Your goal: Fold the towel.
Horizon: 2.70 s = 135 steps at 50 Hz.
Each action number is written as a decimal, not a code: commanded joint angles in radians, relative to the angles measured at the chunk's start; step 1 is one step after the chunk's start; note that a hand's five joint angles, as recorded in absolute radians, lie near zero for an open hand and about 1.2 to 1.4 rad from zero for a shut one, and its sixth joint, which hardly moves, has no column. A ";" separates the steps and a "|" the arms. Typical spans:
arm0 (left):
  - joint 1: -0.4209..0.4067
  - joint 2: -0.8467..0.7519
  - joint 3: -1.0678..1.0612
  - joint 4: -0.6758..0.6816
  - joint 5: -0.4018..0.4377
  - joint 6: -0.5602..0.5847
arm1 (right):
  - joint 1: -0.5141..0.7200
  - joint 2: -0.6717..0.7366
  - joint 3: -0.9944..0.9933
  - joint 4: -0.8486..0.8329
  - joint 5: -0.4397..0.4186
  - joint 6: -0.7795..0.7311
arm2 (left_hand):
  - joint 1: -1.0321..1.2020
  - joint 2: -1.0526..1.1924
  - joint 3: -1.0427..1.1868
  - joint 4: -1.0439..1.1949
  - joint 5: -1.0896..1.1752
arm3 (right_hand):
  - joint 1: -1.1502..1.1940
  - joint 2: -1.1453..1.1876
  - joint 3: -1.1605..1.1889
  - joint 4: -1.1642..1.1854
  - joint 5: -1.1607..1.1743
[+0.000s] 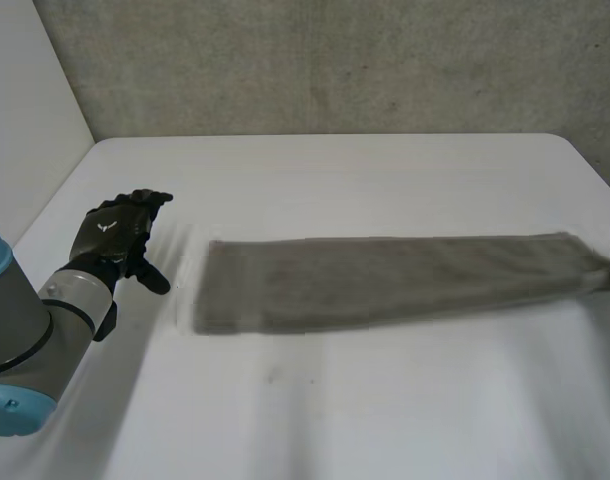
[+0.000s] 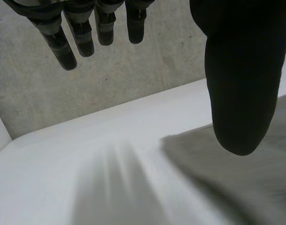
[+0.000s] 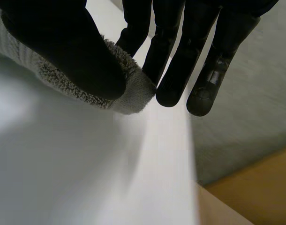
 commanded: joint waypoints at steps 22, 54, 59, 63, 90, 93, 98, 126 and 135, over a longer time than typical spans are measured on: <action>0.000 0.018 -0.001 0.000 -0.002 0.000 | 0.606 -0.024 -0.323 0.091 0.065 -0.018 | 0.001 0.009 0.005 0.005 -0.030 | 0.011 0.188 0.182 0.180 0.191; -0.003 0.021 -0.014 0.001 0.000 0.000 | 0.791 -0.032 -0.155 0.119 0.184 0.180 | 0.001 0.009 0.005 0.005 -0.030 | -1.211 -1.034 -1.039 -1.042 -1.031; -0.006 0.021 -0.015 0.001 0.000 0.000 | 0.655 -0.098 -0.026 0.119 0.132 0.200 | 0.001 0.009 0.005 0.005 -0.030 | -1.211 -1.034 -1.039 -1.042 -1.031; -0.011 0.021 -0.015 0.001 0.000 0.000 | 0.568 -0.106 0.056 0.117 0.083 0.200 | 0.001 0.009 0.005 0.005 -0.030 | -1.211 -1.034 -1.039 -1.042 -1.031; -0.015 0.021 -0.029 0.005 -0.002 0.000 | 0.417 -0.161 0.093 -0.001 0.008 0.168 | 0.001 0.009 0.005 0.005 -0.030 | 0.011 0.188 0.182 0.180 0.191; -0.015 0.021 -0.029 0.005 -0.002 0.000 | 0.555 -0.149 0.019 -0.002 0.011 0.163 | 0.001 0.009 0.005 0.005 -0.030 | 0.011 0.188 0.182 0.180 0.191; -0.014 0.023 -0.029 0.005 -0.002 0.000 | 0.744 -0.064 -0.088 0.001 0.011 0.157 | 0.001 0.009 0.005 0.005 -0.030 | 0.011 0.188 0.182 0.180 0.191; -0.176 0.109 0.184 -0.206 -0.009 -0.146 | 0.872 -0.075 -0.113 0.053 0.129 0.296 | 0.034 0.042 0.038 0.038 0.003 | -1.211 -1.034 -1.039 -1.042 -1.031; -0.420 -0.167 0.561 -0.464 -0.127 -0.241 | 0.683 -0.165 -0.095 0.134 0.106 0.557 | 0.040 0.048 0.044 0.044 0.009 | -1.211 -1.034 -1.039 -1.042 -1.031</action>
